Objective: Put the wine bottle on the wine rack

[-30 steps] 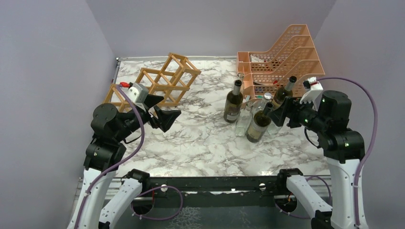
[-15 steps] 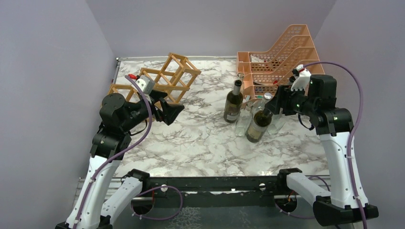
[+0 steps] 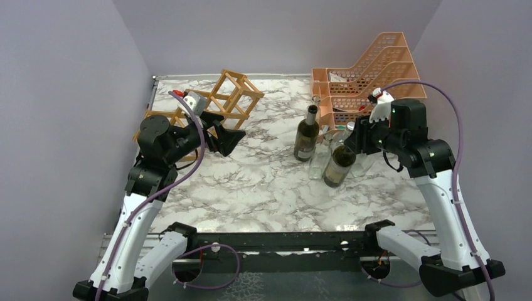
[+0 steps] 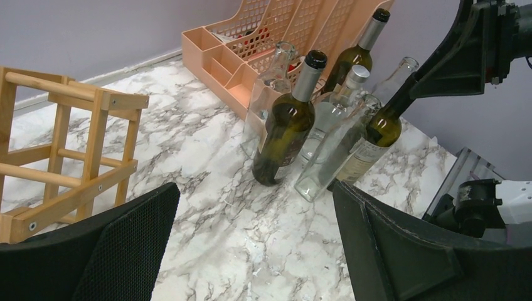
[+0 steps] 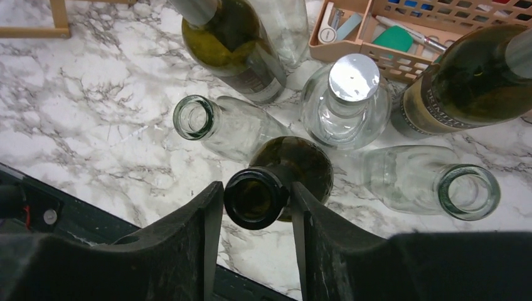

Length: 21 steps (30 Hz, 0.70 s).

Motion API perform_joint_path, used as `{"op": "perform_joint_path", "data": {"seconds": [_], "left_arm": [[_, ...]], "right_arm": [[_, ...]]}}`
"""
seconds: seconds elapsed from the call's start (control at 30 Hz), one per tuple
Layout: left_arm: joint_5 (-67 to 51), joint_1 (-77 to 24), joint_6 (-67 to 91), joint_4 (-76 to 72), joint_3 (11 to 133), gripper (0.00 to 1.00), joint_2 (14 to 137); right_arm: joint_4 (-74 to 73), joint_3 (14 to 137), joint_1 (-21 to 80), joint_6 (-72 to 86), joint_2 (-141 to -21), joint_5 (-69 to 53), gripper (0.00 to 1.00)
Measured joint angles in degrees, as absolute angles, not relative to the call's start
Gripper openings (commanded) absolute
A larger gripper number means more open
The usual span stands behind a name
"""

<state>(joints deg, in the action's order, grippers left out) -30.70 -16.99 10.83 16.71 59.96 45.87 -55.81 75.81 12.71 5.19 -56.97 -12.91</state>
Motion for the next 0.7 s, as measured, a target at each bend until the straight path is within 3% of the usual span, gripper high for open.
{"op": "perform_joint_path", "data": {"seconds": [0.07,0.3,0.5,0.7], "left_arm": [[-30.89,-16.99,11.27,16.19,59.79,0.99,46.41],[-32.10,-16.99,12.03,14.87,59.40,0.99,46.68],[-34.87,-16.99,12.93,12.86,58.52,0.99,47.27],[-38.83,-17.30,13.91,10.41,56.84,0.99,48.73]], "right_arm": [[-55.77,75.11,14.04,4.80,-56.93,-11.81,0.43],[-54.87,74.39,16.53,3.40,-56.82,-7.64,0.13],[-55.81,74.39,17.45,2.42,-55.70,-7.14,0.04],[-58.48,74.26,18.11,0.71,-51.13,-10.92,0.01]]}}
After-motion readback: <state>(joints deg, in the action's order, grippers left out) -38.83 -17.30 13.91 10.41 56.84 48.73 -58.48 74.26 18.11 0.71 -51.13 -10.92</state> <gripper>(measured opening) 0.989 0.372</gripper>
